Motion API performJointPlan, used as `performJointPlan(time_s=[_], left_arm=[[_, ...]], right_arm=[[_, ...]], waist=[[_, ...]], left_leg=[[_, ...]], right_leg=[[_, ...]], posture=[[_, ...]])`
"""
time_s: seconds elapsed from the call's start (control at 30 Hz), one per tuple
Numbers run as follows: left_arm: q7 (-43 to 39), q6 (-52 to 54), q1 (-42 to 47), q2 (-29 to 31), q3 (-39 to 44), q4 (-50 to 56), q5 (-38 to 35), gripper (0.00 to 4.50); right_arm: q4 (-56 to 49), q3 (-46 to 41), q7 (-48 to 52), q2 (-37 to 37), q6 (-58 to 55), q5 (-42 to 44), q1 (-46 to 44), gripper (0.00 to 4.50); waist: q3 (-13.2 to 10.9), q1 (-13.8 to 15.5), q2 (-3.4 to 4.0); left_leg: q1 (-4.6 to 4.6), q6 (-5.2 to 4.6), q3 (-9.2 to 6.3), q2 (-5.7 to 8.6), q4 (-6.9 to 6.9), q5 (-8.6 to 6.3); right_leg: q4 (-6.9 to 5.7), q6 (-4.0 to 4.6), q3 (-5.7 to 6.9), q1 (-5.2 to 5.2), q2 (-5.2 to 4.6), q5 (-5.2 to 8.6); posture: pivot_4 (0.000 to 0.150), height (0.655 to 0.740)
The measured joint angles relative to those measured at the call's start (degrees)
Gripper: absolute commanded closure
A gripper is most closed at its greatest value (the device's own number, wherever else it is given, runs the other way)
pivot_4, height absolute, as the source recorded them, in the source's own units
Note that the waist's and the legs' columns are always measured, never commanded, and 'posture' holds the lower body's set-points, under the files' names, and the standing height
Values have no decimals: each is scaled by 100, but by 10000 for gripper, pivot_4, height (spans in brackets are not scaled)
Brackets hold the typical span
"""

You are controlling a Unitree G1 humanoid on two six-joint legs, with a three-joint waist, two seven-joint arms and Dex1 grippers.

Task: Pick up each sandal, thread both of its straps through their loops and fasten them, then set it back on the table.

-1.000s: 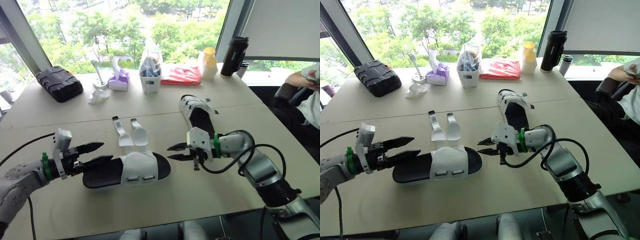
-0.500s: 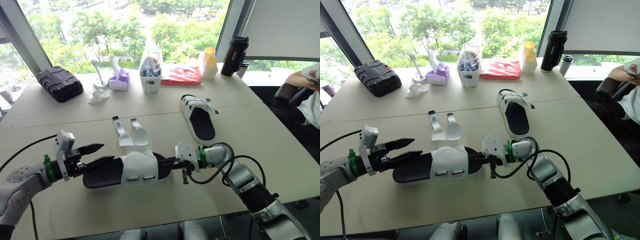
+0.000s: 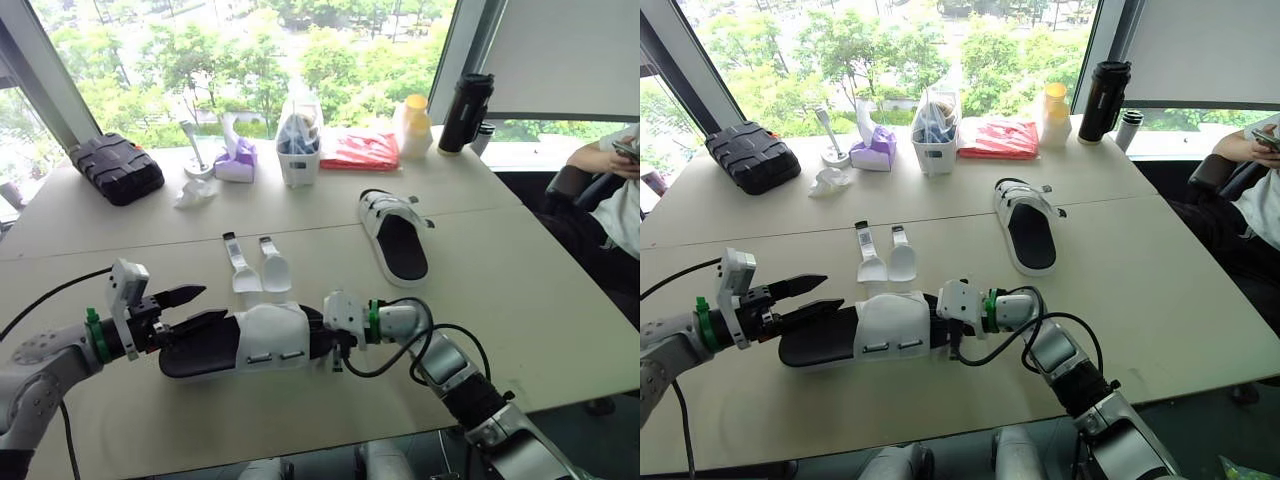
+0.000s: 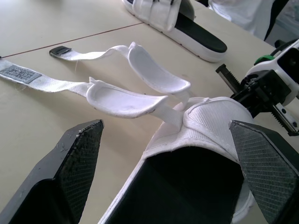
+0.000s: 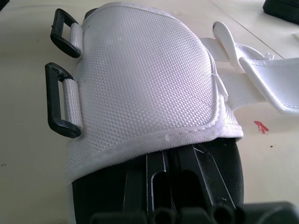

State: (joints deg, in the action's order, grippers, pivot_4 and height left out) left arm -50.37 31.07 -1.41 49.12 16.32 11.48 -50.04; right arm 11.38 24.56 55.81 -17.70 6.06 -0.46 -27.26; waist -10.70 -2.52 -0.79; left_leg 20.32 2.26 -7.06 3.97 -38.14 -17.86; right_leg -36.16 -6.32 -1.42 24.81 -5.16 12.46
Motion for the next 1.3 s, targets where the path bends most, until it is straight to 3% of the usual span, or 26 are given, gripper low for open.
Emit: performJointPlan(time_s=[0.37, 0.5, 0.6, 0.93, 1.3], left_arm=[[116, -25, 106, -305, 69, 57, 281, 0], [493, 29, 485, -550, 68, -132, 484, 0], [950, 621, 878, -903, 74, -367, 218, 0], [2460, 2794, 2228, -1827, 327, -1862, -632, 0], [3215, 2846, 3363, -2645, 774, -3448, -559, 0]], right_arm=[[-157, 45, -86, 89, -451, -98, 73, 43959], [-161, 69, -81, 84, -535, -100, 50, 43959], [-157, 96, -67, 73, -533, -110, 25, 43959], [-135, 158, 17, 44, -523, -167, -77, 43959], [-168, 168, 68, 18, -612, -181, -102, 43959]], waist=[[6, 4, -1], [14, 7, -2], [19, 3, -6], [25, 8, -14], [35, 19, -21]], left_leg=[[-28, 3, 4, -33, 2, 1], [-41, 3, 8, -47, 4, 1], [-44, 4, 6, -49, 5, 1], [-47, 7, -1, -47, 7, 1], [-47, 23, -3, -42, 7, 3]], right_leg=[[3, 10, 1, -25, 24, -4], [6, 11, 0, -38, 32, -4], [7, 11, 0, -40, 34, -5], [6, 12, -2, -40, 44, -5], [8, 13, -1, -40, 44, -6]], posture=[[1500, 7400], [1500, 7400], [1500, 7400], [1500, 7400], [1500, 7400]])
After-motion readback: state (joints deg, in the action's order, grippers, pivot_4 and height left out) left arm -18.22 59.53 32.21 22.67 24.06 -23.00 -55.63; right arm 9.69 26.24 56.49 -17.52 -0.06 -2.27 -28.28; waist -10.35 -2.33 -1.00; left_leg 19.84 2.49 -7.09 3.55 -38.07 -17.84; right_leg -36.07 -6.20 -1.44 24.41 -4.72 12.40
